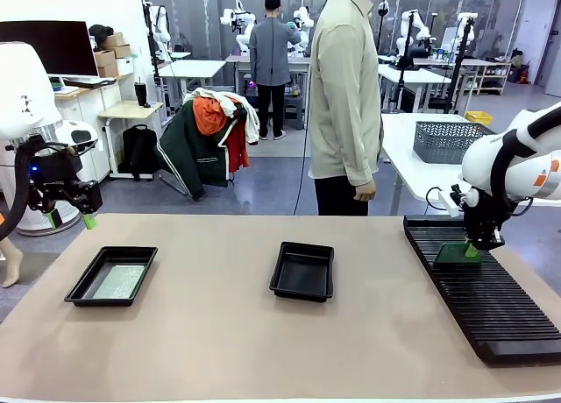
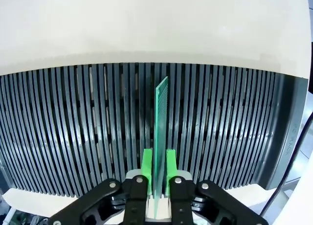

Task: Inspect and transfer BCBs to ESD trays.
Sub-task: Pick up the Blank PCB from the PCB Rack and place it in the right ESD tray.

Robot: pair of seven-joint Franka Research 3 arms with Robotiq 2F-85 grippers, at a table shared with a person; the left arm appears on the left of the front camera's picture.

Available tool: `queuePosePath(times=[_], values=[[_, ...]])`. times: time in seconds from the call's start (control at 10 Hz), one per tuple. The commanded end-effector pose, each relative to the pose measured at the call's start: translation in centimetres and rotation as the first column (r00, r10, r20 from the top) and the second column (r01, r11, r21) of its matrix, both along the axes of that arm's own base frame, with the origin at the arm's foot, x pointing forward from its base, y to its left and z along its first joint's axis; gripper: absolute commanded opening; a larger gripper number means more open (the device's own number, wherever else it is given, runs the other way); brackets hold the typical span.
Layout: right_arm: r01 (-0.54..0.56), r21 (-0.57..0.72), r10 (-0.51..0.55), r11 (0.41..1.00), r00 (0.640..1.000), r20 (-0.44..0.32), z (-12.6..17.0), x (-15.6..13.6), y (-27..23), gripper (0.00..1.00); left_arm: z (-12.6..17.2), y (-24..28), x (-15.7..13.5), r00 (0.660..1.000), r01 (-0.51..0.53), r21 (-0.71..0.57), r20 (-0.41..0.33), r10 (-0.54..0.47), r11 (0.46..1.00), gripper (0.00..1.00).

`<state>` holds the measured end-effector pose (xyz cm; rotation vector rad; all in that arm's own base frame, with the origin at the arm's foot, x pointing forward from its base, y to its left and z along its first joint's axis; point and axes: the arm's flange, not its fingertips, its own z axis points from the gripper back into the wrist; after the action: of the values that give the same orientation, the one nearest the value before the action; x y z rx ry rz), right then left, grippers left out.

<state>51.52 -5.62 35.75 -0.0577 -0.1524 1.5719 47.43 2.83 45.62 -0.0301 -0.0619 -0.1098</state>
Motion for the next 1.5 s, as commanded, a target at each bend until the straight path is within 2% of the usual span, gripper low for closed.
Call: queuePosePath(times=[0.0, 0.1, 0.2, 0.3, 0.4, 0.6, 0.8, 0.9, 1.0, 1.2, 1.4], values=[[0.014, -0.007, -0.014, 1.0, 1.0, -0.02, 0.1, 0.4, 0.3, 0.09, -0.2, 0.0, 0.0, 1.0, -0.001, -0.002, 0.005, 0.001, 1.0, 0.75], [0.016, -0.007, -0.016, 1.0, 1.0, -0.021, 0.1, 0.4, 0.3, 0.11, -0.2, 0.0, 0.0, 1.0, -0.001, -0.002, 0.005, 0.001, 1.0, 0.75], [0.02, -0.01, -0.02, 1.0, 1.0, -0.024, 0.1, 0.4, 0.3, 0.03, -0.2, 0.0, 0.0, 1.0, -0.001, -0.002, 0.005, 0.001, 1.0, 0.75], [0.023, -0.012, -0.024, 1.0, 0.999, -0.024, 0.2, 0.4, 0.2, 0.05, -0.2, 0.0, 0.0, 1.0, -0.001, -0.002, 0.005, 0.001, 1.0, 0.75], [0.024, -0.009, -0.024, 1.0, 0.999, -0.023, 0.2, 0.5, 0.2, 0.0, -0.2, 0.0, 0.0, 1.0, -0.001, -0.002, 0.005, 0.001, 1.0, 0.75], [0.026, -0.011, -0.026, 1.0, 0.999, -0.029, 0.2, 0.6, 0.2, 0.0, -0.2, 0.0, 0.0, 1.0, -0.001, -0.002, 0.005, 0.001, 1.0, 0.75], [0.027, -0.019, -0.028, 0.999, 0.999, -0.018, 1.4, 0.4, 0.3, 0.0, -0.2, 0.0, 0.0, 1.0, -0.001, -0.002, 0.005, 0.001, 1.0, 0.75], [0.019, -0.015, -0.019, 1.0, 1.0, -0.005, 3.0, 0.0, 0.3, 0.0, -0.2, 0.0, 0.0, 1.0, -0.001, -0.002, 0.005, 0.001, 1.0, 0.75], [0.016, -0.024, -0.016, 1.0, 1.0, 0.015, 5.9, -0.8, 0.6, 0.0, -0.2, 0.0, 0.0, 1.0, -0.001, -0.002, 0.005, 0.001, 1.0, 0.75], [0.007, -0.04, -0.005, 0.999, 0.999, 0.035, 15.3, -3.9, 1.5, 0.0, -0.2, 0.0, 0.0, 1.0, -0.001, -0.002, 0.005, 0.001, 1.0, 0.75], [0.007, -0.02, -0.008, 1.0, 0.998, -0.062, 23.0, -5.8, 2.2, 0.0, -0.2, 0.0, 0.0, 1.0, -0.001, -0.002, 0.005, 0.001, 1.0, 0.75]])
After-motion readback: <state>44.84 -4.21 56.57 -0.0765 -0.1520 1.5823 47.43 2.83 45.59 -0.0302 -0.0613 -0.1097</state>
